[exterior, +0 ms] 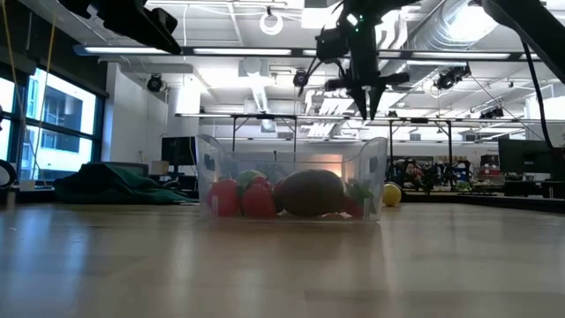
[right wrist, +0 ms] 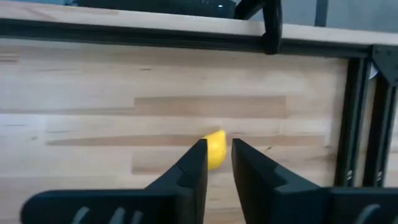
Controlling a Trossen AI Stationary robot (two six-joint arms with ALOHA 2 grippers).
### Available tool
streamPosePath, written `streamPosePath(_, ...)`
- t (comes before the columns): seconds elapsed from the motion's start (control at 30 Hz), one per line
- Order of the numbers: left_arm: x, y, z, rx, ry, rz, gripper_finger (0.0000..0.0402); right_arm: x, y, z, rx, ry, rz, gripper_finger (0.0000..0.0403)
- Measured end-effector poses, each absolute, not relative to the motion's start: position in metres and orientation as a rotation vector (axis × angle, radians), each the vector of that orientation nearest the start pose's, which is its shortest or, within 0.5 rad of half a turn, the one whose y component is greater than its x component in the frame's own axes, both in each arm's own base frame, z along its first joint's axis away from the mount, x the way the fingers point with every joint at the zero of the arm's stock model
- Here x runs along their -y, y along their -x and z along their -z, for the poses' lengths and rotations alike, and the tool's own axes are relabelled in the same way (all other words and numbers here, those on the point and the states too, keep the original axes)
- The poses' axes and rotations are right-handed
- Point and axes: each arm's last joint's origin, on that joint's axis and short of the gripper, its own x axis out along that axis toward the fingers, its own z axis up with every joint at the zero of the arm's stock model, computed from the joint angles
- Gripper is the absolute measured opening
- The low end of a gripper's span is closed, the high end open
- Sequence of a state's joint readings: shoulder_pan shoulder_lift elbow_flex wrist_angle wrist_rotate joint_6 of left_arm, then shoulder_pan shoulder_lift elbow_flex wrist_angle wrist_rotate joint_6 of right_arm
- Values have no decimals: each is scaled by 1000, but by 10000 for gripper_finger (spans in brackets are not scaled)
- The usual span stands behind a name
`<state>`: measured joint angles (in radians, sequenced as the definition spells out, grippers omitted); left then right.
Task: Pick and placing Produce into tupperware
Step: Put the yellow lemon into the transparent bin
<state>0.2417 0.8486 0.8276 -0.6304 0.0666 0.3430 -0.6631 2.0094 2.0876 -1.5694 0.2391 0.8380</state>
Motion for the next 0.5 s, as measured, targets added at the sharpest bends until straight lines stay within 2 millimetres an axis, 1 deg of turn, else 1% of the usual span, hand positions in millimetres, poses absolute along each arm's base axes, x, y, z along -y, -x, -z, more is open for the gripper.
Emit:
streamPosePath(0.1, -38, -164, -298, -665, -230, -56, 122, 230, -298, -331, -1099, -979, 1331, 79)
streamPosePath(0.23, -39, -164, -298, -665, -230, -57, 122, 220, -303, -331, -1092, -1022, 1315, 98)
streamPosePath(0.4, -38, -164, -298, -665, -230, -56, 122, 208, -310, -333, -1071, -1137, 1282, 112)
streamPosePath(0.5, -38, -164, -298, -665, -230, -56, 122, 203, -313, -333, -1056, -1164, 1294, 118)
